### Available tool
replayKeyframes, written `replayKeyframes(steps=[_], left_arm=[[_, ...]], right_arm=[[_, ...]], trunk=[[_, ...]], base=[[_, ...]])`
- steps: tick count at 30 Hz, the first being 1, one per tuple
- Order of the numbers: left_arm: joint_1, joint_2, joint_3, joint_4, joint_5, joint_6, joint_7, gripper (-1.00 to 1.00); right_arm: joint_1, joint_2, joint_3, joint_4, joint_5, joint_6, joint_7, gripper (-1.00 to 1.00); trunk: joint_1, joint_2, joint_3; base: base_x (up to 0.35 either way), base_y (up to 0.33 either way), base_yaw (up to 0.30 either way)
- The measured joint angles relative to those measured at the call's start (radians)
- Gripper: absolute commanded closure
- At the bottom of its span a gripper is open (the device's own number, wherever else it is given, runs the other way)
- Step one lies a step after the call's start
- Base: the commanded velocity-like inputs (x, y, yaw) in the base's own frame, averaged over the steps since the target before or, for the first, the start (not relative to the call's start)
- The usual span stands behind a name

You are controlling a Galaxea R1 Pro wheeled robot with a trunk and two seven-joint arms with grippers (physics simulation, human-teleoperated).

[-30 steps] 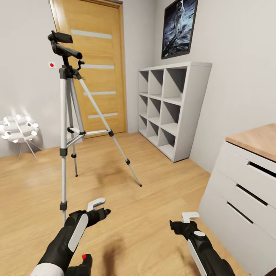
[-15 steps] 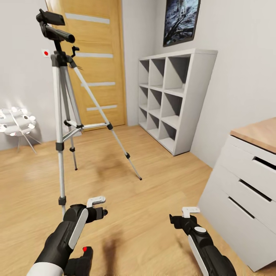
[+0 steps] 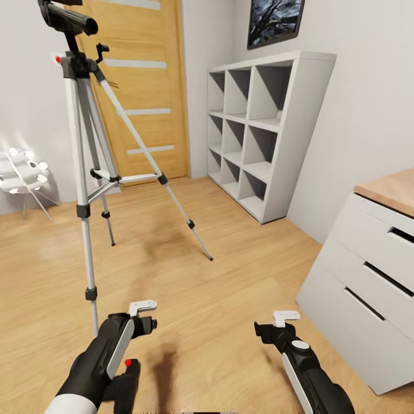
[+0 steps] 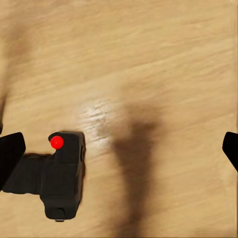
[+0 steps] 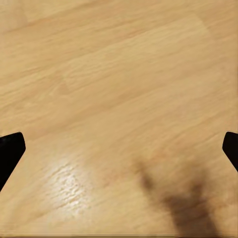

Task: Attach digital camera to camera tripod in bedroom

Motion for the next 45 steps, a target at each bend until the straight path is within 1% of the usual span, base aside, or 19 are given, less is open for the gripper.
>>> replayKeyframes(steps=[3,11,15,19,20,22,25,30,45], left_arm=[[0.000,-0.001,0.000,-0.003,0.001,-0.008,0.000,-1.00],[0.000,-0.004,0.003,-0.008,0.002,-0.014,-0.004,-1.00],[0.000,-0.004,0.003,-0.008,0.005,-0.019,-0.005,-1.00],[0.000,-0.004,0.003,-0.006,0.015,-0.057,-0.003,-1.00],[0.000,-0.004,0.003,-0.005,0.020,-0.078,-0.002,-1.00],[0.000,-0.004,0.004,-0.004,0.025,-0.098,-0.001,-1.00],[0.000,-0.004,0.004,-0.003,0.032,-0.120,0.000,-1.00],[0.000,-0.004,0.003,-0.004,0.036,-0.131,0.001,-1.00],[0.000,-0.004,0.003,-0.008,0.039,-0.136,0.000,-1.00]], right_arm=[[0.000,0.000,0.002,0.000,0.000,0.004,0.000,-1.00],[0.000,0.000,0.004,-0.002,0.002,0.074,0.000,-1.00],[0.000,0.000,0.004,-0.007,0.003,0.086,0.000,-1.00],[0.000,0.000,0.005,-0.017,0.005,0.091,0.000,-1.00],[0.000,0.000,0.005,-0.020,0.005,0.092,0.000,-1.00],[0.000,0.000,0.006,-0.022,0.005,0.093,0.000,-1.00],[0.000,-0.001,0.007,-0.029,0.006,0.095,0.000,-1.00],[0.000,-0.001,0.006,-0.044,0.007,0.097,0.000,-1.00],[0.000,0.000,0.001,-0.057,0.005,0.096,0.000,-1.00]], trunk=[[0.001,-0.001,-0.012],[0.005,-0.003,-0.043],[0.007,-0.004,-0.058],[0.009,-0.004,-0.074],[0.009,-0.005,-0.077],[0.010,-0.005,-0.085],[0.011,-0.006,-0.097],[0.013,-0.007,-0.116],[0.013,-0.007,-0.116]], base=[[0.000,0.000,0.000],[0.000,0.000,0.000],[0.000,0.000,0.000],[0.000,0.000,0.000],[0.000,0.000,0.000],[0.000,0.000,0.000],[0.000,0.000,0.000],[0.000,0.000,0.000],[0.000,0.000,0.000]])
